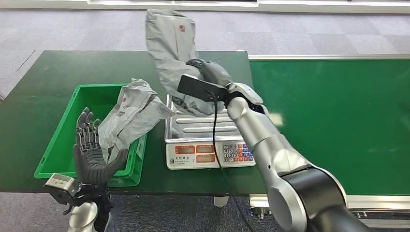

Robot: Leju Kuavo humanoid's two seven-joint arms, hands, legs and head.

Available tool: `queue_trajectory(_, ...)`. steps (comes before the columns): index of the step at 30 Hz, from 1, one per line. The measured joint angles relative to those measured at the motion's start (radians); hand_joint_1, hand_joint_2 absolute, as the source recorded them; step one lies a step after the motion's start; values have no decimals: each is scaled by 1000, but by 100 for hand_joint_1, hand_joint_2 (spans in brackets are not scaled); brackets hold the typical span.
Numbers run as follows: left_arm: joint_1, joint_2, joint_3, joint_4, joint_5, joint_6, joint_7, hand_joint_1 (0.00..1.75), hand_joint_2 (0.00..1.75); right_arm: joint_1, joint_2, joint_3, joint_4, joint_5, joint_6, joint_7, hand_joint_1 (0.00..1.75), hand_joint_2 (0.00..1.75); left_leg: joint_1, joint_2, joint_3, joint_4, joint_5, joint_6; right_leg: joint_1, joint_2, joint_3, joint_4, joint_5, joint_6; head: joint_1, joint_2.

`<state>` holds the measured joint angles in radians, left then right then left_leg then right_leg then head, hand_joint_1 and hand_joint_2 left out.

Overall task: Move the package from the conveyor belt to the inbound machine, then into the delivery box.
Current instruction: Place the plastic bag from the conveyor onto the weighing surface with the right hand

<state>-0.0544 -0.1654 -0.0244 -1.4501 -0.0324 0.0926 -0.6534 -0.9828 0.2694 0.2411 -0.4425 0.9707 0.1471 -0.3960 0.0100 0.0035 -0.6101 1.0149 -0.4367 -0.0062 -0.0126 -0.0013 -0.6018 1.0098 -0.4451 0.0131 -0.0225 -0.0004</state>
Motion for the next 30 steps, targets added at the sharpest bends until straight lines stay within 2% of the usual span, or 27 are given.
queue_trajectory(3, 0, -2, 0, 0, -1, 0, 3, 0, 175, 0, 42, 64, 0, -14, -7, 0, 175, 175, 0, 0, -1, 0, 0, 0, -1, 0, 0, 0, 0, 0, 0, 0)
queue_trajectory(7, 1, -3, 1, -1, -2, 0, 3, 0, 175, 0, 64, 111, 0, -22, -16, 1, 175, 175, -1, 0, -1, 0, -1, 0, -2, 0, 0, 0, 0, 0, 0, 0)
queue_trajectory(8, 1, -3, 1, -1, -2, 0, 3, 0, 175, 0, 68, 120, 0, -23, -17, 1, 138, 175, -1, 0, -1, 1, -1, 0, -2, 0, 0, 0, 0, 1, 0, 0)
queue_trajectory(11, 3, -3, 1, -2, -4, 1, 4, 0, 175, -1, 72, 142, 3, -17, -27, 38, 7, 175, -1, -1, -1, 1, -1, 0, -2, 0, 0, 0, 1, 1, 0, 0)
queue_trajectory(12, 5, -3, 1, -5, -5, 2, 6, 0, 175, -3, 73, 152, 8, -5, -35, 87, 0, 175, -1, -1, -1, 1, -1, 0, -2, 0, 0, 0, 1, 1, 0, 0)
queue_trajectory(16, 27, -3, 5, -31, -8, 5, 23, 0, 175, -10, 64, 194, 47, 79, -73, 401, 0, 175, -1, -1, -1, 1, -1, 0, -2, 0, 0, 0, 1, 1, 0, 0)
queue_trajectory(18, 40, -3, 10, -46, -8, 6, 32, 0, 175, -10, 50, 209, 70, 105, -78, 516, 0, 175, -1, -1, -1, 1, -1, 0, -2, 0, 0, 0, 1, 1, 0, 0)
queue_trajectory(27, 64, -8, 22, -70, -16, 4, 50, 0, 175, -5, 8, 230, 129, 142, -28, 691, 0, 175, -1, 0, -1, 1, -1, 0, -2, 0, -1, 0, 1, 1, 0, 0)
queue_trajectory(30, 65, -9, 22, -70, -22, 3, 55, 0, 175, 1, 1, 230, 137, 136, -12, 713, 0, 175, -1, 0, -1, 1, -1, 0, -1, 0, -1, 0, 1, 1, 0, 0)
